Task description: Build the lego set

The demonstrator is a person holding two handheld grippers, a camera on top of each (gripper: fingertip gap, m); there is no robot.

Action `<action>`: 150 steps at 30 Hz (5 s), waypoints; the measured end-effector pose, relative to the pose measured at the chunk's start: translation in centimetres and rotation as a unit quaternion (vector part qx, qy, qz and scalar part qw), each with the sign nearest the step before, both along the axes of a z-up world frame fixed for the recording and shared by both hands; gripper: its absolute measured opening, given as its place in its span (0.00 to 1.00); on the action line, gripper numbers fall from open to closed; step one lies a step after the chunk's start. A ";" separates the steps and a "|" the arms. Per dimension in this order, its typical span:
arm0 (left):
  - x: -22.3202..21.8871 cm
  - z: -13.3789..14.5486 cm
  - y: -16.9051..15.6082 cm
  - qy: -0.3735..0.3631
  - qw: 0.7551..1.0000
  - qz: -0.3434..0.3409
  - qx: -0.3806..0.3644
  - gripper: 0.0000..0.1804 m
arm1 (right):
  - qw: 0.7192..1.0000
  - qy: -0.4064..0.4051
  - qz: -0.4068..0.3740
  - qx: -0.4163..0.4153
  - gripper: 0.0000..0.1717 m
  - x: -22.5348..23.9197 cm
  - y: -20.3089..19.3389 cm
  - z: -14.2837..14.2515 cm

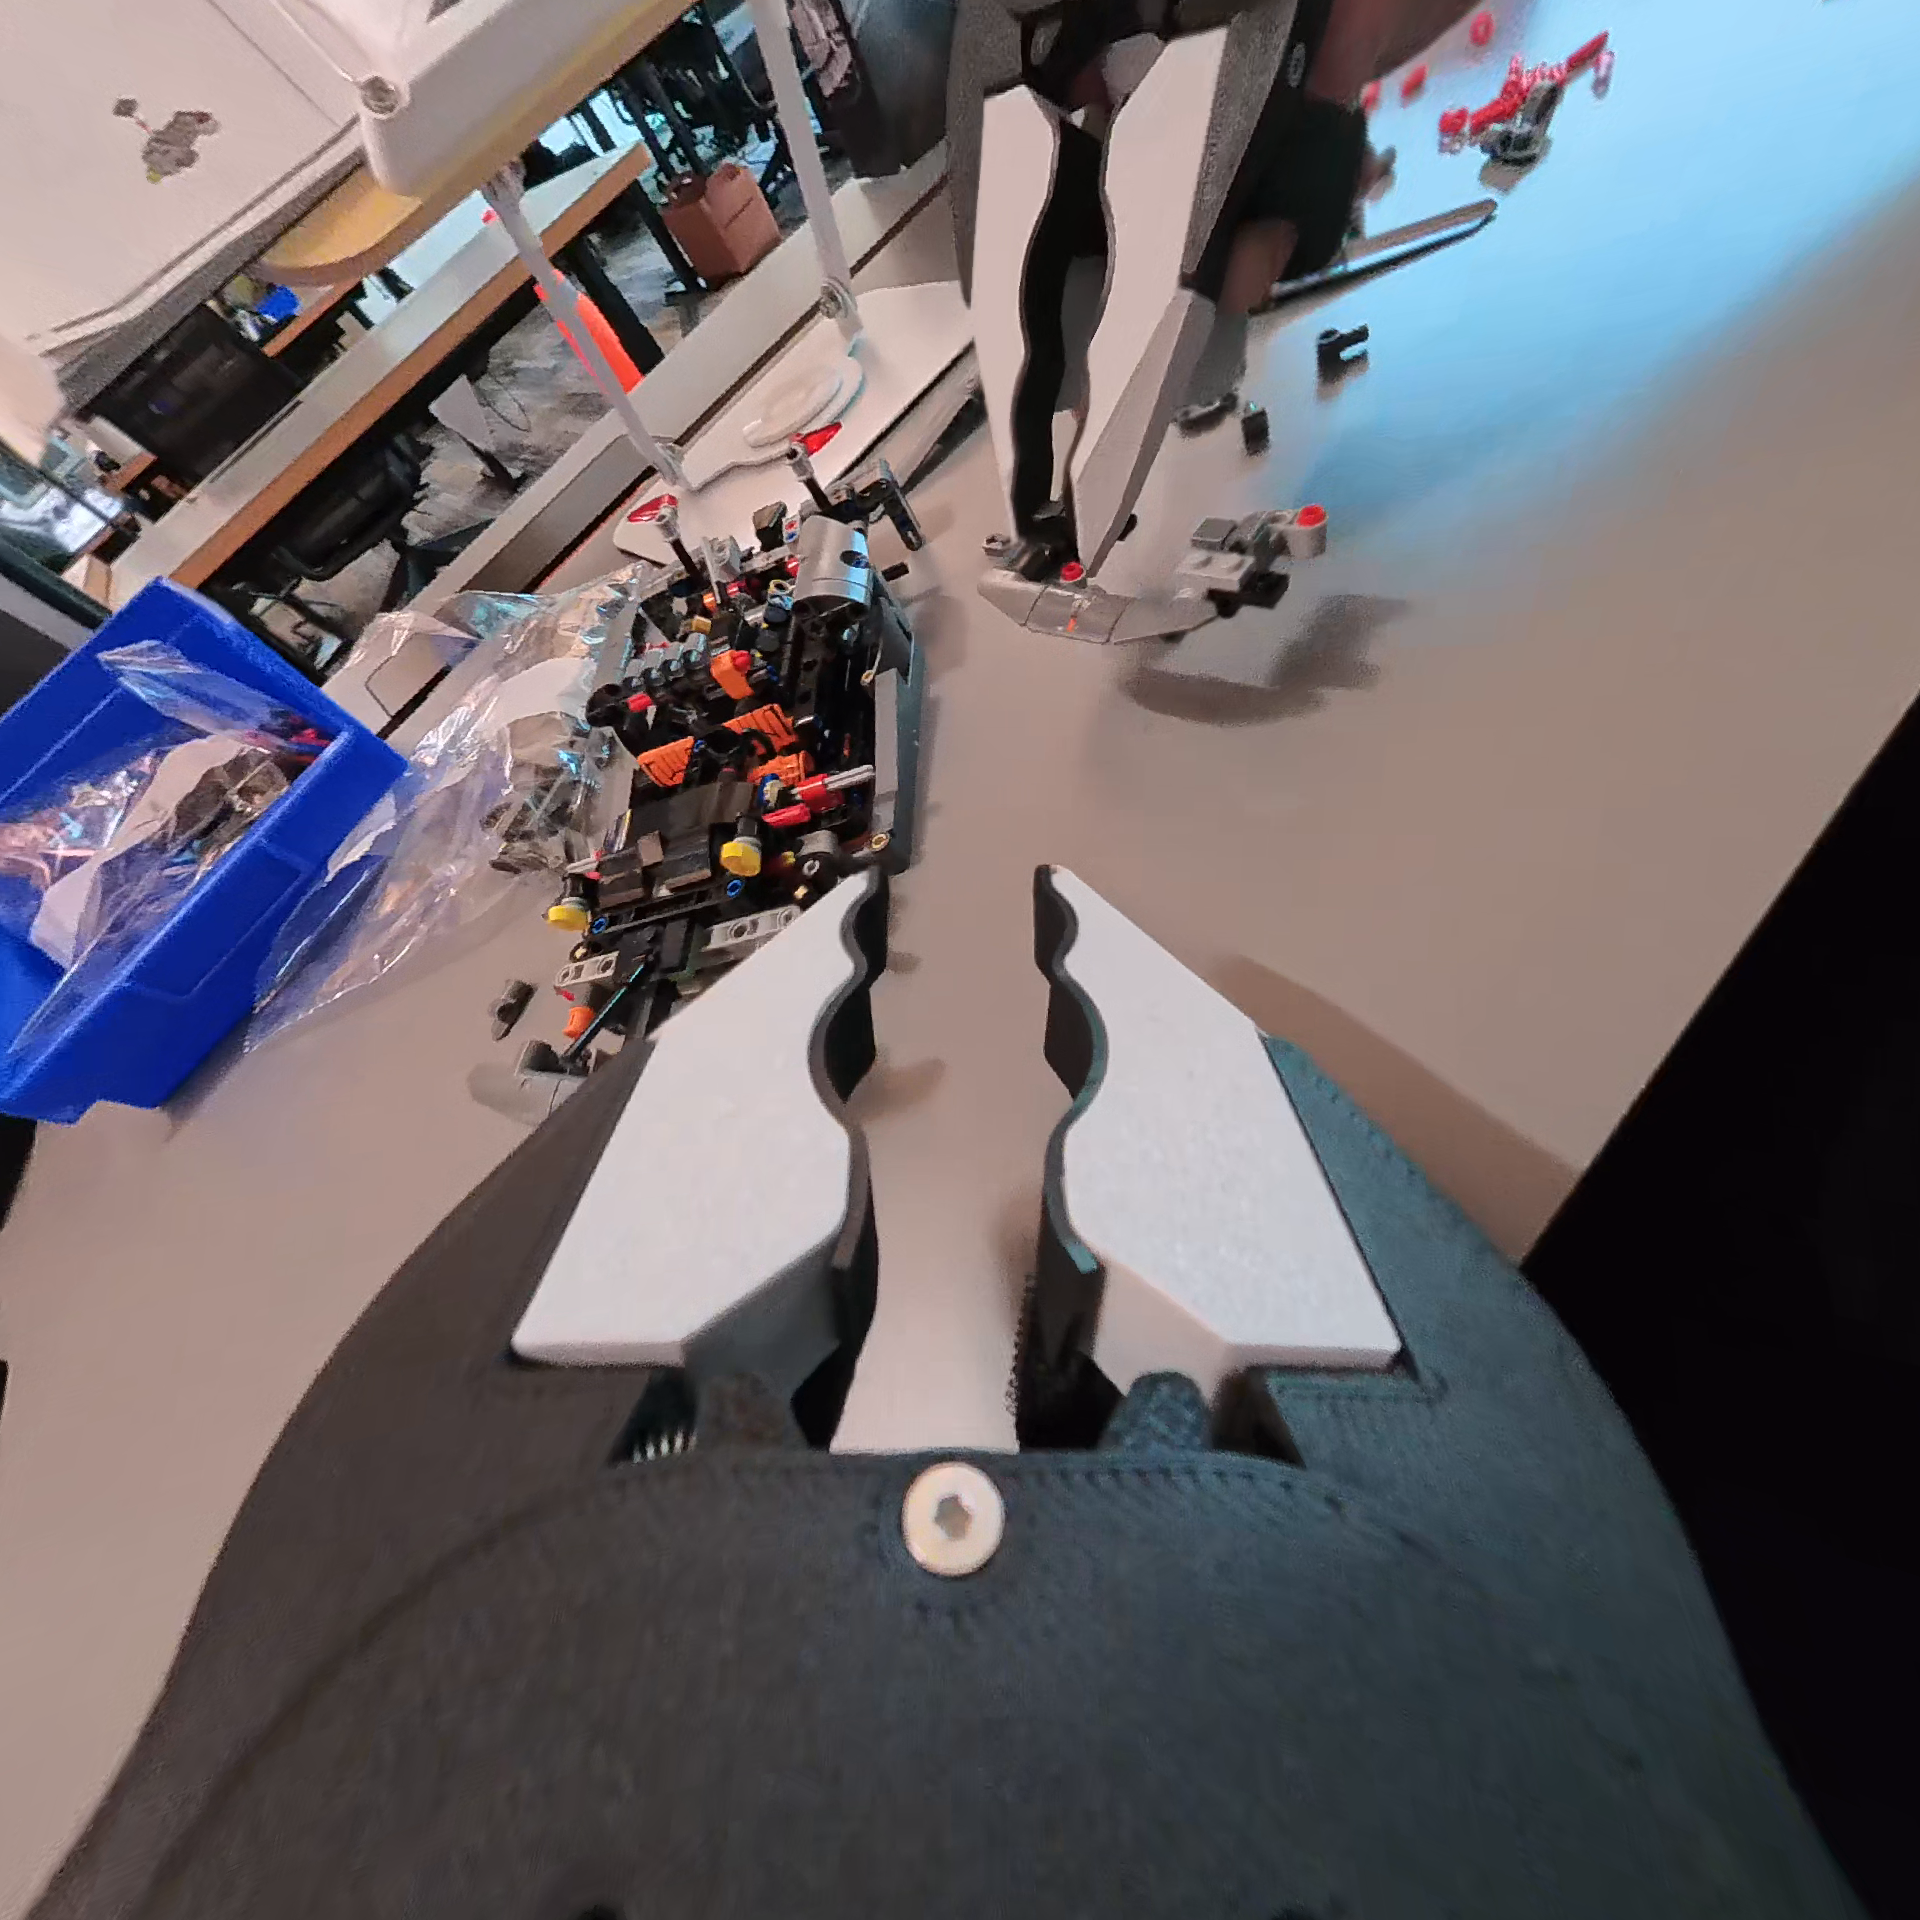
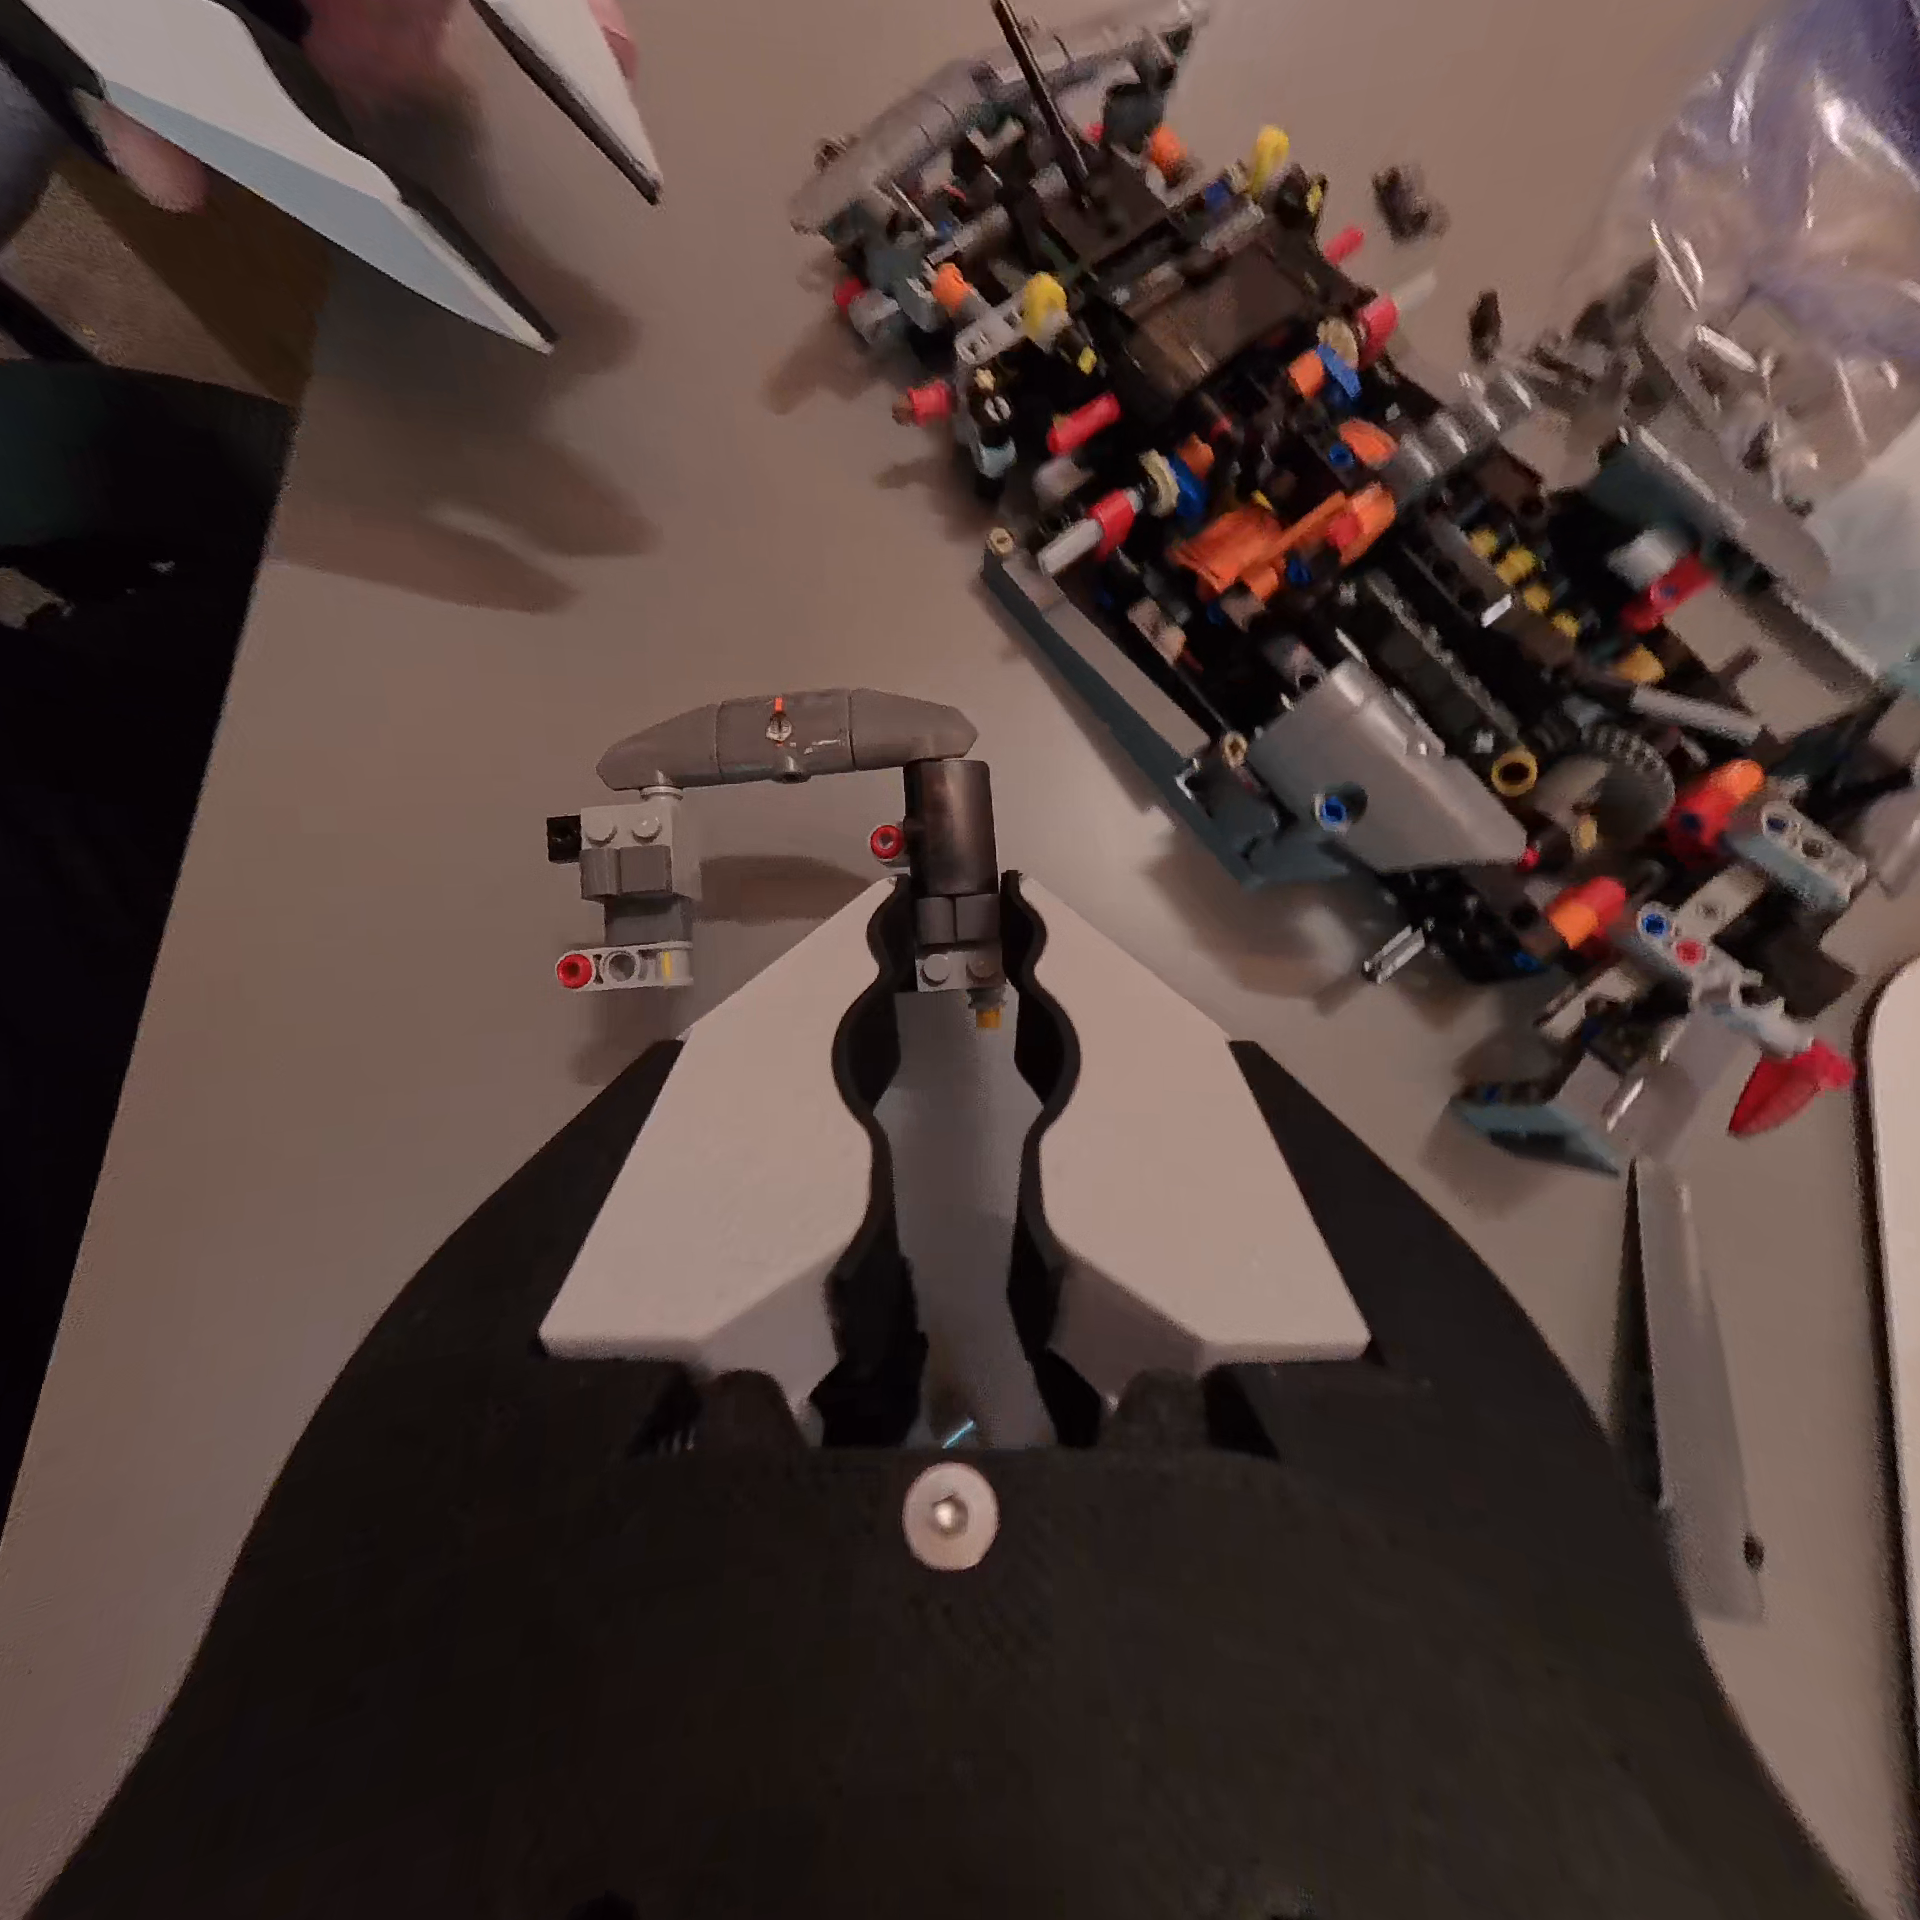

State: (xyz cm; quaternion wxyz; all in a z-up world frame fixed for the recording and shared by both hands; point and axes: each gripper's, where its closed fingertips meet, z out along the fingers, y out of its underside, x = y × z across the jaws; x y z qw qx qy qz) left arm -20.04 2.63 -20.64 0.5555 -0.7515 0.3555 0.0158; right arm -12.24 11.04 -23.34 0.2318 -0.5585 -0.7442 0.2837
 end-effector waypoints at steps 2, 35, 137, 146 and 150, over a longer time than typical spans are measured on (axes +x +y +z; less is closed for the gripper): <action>-0.1 0.1 -0.2 -0.013 1.000 0.005 0.004 0.15 | 1.000 0.003 0.022 -0.003 0.08 -0.6 -0.3 0.6; 1.7 3.3 -0.1 -0.490 0.853 -0.053 -0.172 0.03 | 0.935 0.114 0.244 0.230 0.08 -8.0 -6.0 6.6; 10.0 10.5 4.9 -0.645 0.747 -0.159 0.009 0.03 | 0.911 0.362 -0.094 -0.175 0.14 6.1 -2.3 11.4; 10.9 10.3 5.1 -0.643 0.748 -0.163 0.000 0.03 | 0.909 0.364 -0.087 -0.182 0.07 6.2 -2.7 11.6; 11.0 10.4 5.2 -0.646 0.745 -0.166 -0.001 0.03 | 0.909 0.366 -0.084 -0.182 0.06 6.4 -2.7 11.8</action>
